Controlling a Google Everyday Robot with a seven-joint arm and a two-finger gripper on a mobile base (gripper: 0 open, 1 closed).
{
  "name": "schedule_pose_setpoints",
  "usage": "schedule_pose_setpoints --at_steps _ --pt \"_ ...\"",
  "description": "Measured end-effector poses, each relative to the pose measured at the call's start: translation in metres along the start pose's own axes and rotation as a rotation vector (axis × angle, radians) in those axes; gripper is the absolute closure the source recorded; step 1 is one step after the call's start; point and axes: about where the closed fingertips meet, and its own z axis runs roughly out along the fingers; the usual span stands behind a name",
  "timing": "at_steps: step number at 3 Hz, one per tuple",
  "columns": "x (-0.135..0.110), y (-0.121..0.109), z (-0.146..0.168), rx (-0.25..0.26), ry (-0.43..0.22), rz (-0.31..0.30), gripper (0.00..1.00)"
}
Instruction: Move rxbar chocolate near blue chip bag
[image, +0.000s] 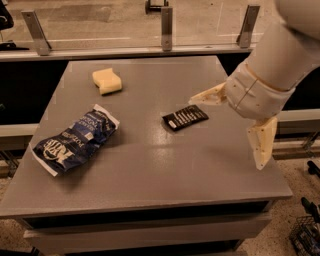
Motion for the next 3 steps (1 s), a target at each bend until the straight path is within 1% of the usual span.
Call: schedule_pose_setpoints --at_steps 1,2,3 --pt "-0.019 -0.01 0.014 -0.044 0.107 -0.145 0.0" --pt "-0.03 -0.022 0.02 -0.059 0.147 -0.233 0.0" --pt "-0.036 -0.041 0.022 -0.062 0.17 -0.287 0.0"
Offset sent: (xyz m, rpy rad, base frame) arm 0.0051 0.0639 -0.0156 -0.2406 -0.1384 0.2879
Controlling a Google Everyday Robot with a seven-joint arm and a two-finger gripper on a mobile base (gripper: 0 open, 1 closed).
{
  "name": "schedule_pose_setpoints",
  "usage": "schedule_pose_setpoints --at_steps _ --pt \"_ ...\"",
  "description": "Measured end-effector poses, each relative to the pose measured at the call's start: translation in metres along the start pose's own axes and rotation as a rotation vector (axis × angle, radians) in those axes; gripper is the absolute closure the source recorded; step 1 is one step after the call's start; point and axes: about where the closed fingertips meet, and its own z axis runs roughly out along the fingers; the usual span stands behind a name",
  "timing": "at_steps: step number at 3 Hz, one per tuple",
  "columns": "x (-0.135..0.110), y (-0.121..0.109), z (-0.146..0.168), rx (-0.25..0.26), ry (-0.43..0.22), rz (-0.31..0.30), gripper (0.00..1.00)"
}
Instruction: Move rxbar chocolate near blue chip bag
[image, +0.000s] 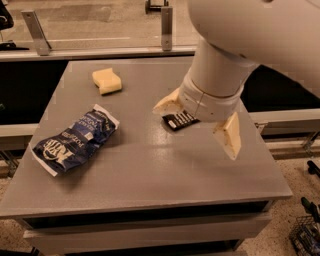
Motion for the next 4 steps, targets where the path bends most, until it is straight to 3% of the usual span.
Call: schedule_pose_setpoints --at_steps 1,2,4 --pt "0.005 -0.022 0.004 -0.014 -0.002 -0.02 0.0" --pt "0.017 -0.042 0.015 -0.027 -0.047 0.003 0.0" --pt "0.057 -0.055 0.052 -0.033 -0.243 0.185 0.0"
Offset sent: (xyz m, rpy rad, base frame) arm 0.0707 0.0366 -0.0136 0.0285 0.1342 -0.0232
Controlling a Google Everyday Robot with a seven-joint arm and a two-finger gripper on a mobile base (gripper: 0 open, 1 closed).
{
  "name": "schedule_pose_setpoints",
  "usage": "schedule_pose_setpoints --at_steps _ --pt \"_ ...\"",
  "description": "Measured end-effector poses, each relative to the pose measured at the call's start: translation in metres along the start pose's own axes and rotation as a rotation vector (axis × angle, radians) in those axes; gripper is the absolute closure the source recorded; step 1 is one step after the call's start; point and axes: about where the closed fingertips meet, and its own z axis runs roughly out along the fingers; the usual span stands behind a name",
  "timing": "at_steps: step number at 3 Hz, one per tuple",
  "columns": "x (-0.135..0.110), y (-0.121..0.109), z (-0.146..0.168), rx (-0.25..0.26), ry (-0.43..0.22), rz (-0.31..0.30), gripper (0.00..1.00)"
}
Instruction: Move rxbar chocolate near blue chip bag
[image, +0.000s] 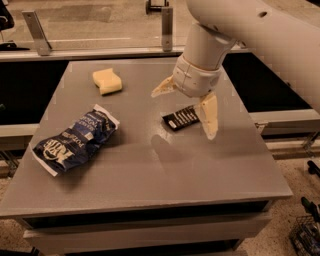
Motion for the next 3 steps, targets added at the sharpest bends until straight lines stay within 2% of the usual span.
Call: schedule_pose_setpoints --at_steps 2,3 --pt "0.04 0.006 0.021 0.022 -0.145 0.184 0.0" --pt "0.052 0.011 0.031 0.013 -0.182 0.234 0.0"
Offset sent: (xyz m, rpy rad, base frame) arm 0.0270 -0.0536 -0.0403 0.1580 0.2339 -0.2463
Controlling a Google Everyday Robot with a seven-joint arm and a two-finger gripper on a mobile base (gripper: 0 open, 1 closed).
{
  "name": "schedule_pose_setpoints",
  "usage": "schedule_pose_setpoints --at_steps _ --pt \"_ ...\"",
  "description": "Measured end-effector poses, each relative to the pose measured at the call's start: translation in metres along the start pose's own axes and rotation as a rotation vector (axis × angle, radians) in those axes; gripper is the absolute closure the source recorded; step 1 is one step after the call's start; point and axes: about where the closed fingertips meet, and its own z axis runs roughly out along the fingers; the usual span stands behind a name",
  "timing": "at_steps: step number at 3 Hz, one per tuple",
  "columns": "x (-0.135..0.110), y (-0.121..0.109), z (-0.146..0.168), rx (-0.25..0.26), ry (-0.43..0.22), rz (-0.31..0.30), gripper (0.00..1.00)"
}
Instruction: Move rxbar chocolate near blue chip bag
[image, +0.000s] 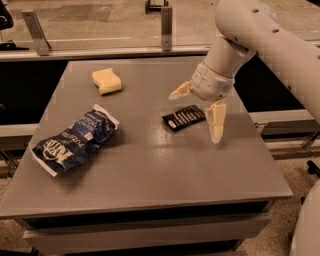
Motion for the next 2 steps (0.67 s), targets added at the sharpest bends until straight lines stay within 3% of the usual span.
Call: schedule_pose_setpoints --at_steps 1,2 --pt "0.0057 -0.0008 0.0067 -0.018 -0.004 0.008 0.16" --pt "0.0047 -0.0039 0.0101 -0.038 0.009 -0.012 0.4"
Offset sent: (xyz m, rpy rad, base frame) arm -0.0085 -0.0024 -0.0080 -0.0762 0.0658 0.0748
